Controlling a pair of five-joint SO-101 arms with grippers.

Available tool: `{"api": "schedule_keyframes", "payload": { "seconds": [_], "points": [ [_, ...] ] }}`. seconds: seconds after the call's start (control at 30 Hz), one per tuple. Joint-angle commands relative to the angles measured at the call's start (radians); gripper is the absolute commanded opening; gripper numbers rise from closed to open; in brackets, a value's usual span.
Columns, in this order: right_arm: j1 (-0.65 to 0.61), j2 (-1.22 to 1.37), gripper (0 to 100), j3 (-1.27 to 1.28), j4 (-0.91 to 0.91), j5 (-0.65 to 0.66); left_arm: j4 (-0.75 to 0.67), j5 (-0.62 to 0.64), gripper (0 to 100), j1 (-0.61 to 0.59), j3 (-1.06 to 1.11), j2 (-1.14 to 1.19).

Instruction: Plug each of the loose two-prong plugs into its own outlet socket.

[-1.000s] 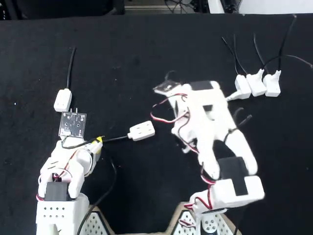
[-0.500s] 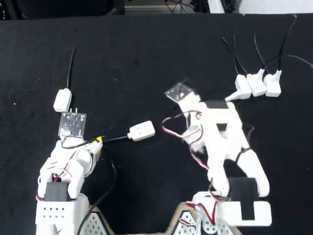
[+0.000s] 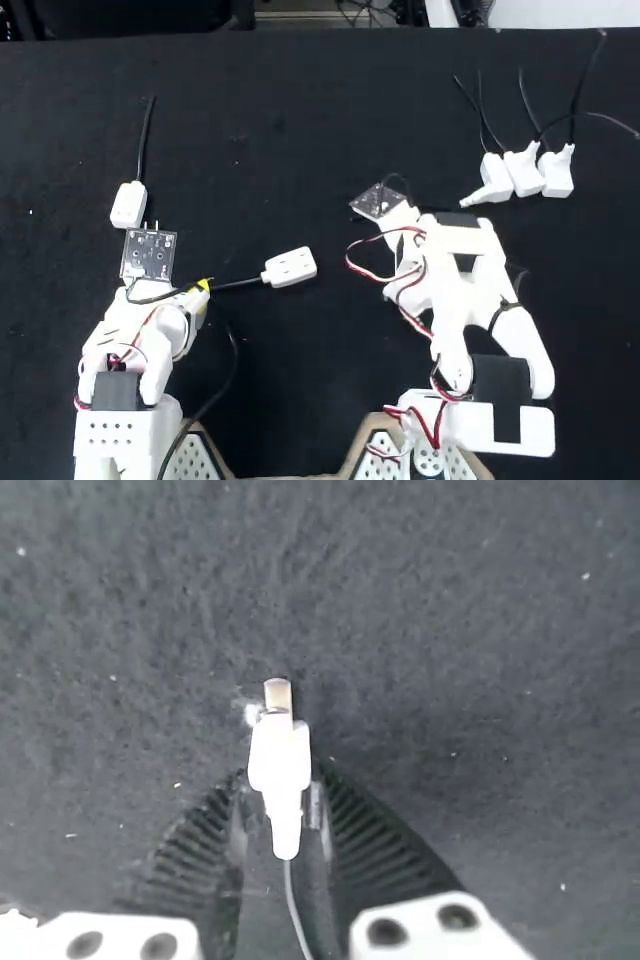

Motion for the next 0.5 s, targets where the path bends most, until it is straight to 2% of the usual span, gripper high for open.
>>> {"api": "schedule_keyframes", "payload": {
  "seconds": [0.0,0.13,0.47],
  "points": [
    [0.003,-0.008,1.2,0.038,-0.038,0.003,-0.017,-0.008,22,0.001,-0.013,-0.008],
    [0.002,-0.015,1.1,0.096,-0.123,0.002,-0.017,-0.008,22,-0.001,-0.013,-0.008],
    [0.006,-0.035,1.1,0.058,-0.084,0.000,-0.017,-0.008,22,0.002,-0.013,-0.008]
  ]
}}
